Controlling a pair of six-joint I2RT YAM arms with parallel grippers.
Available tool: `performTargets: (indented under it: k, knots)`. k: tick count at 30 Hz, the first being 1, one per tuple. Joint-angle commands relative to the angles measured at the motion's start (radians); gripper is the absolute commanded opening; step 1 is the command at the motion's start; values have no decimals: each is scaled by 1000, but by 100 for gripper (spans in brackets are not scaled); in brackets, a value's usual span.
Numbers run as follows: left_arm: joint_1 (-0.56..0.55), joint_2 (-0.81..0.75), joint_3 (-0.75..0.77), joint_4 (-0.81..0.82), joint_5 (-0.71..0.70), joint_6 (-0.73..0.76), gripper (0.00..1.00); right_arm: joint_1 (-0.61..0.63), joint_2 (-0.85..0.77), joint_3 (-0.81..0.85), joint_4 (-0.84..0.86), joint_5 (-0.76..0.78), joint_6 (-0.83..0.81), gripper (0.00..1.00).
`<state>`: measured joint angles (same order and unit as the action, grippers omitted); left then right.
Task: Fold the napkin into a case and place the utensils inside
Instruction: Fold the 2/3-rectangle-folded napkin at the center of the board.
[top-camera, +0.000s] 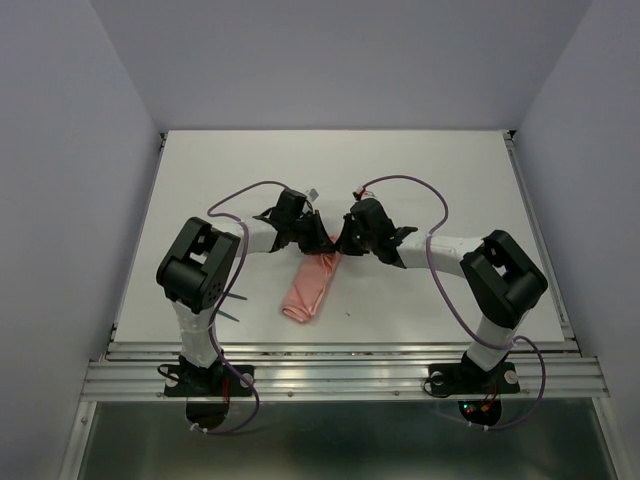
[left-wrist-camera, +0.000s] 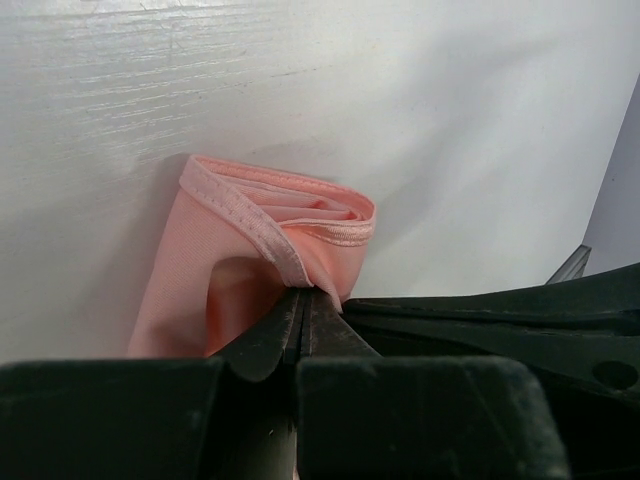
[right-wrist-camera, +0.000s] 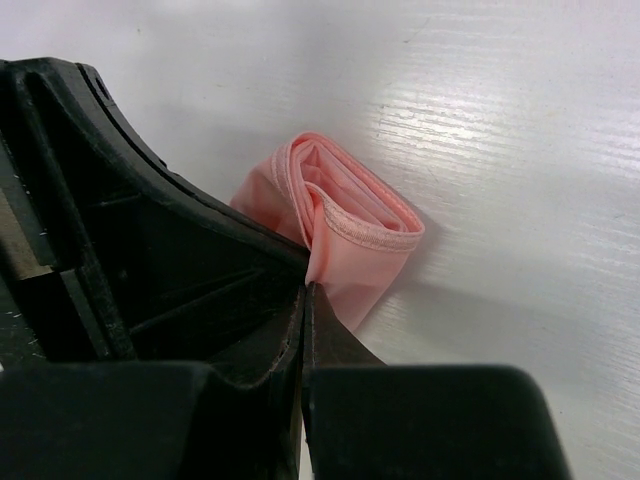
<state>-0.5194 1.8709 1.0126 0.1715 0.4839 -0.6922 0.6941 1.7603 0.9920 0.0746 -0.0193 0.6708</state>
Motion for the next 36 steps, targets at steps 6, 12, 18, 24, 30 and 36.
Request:
performTargets:
  k: [6,12,18,24,30,36]
  knots:
    - [-2,-71,-97,190,-56,-136,0,8,-19,45,24,-21,19,1]
    - [-4,-105,-43,97,-41,-60,0,8,-21,34,22,-4,24,1]
    - [-4,-131,10,-35,-11,32,0,8,-22,33,21,5,24,1]
    - [-4,-142,38,-148,-31,94,0,8,-21,34,22,2,24,1]
    - [-4,-176,61,-246,-86,158,0,8,-24,34,21,2,24,1]
    - [5,-223,80,-323,-142,209,0,8,-18,36,21,-4,21,1]
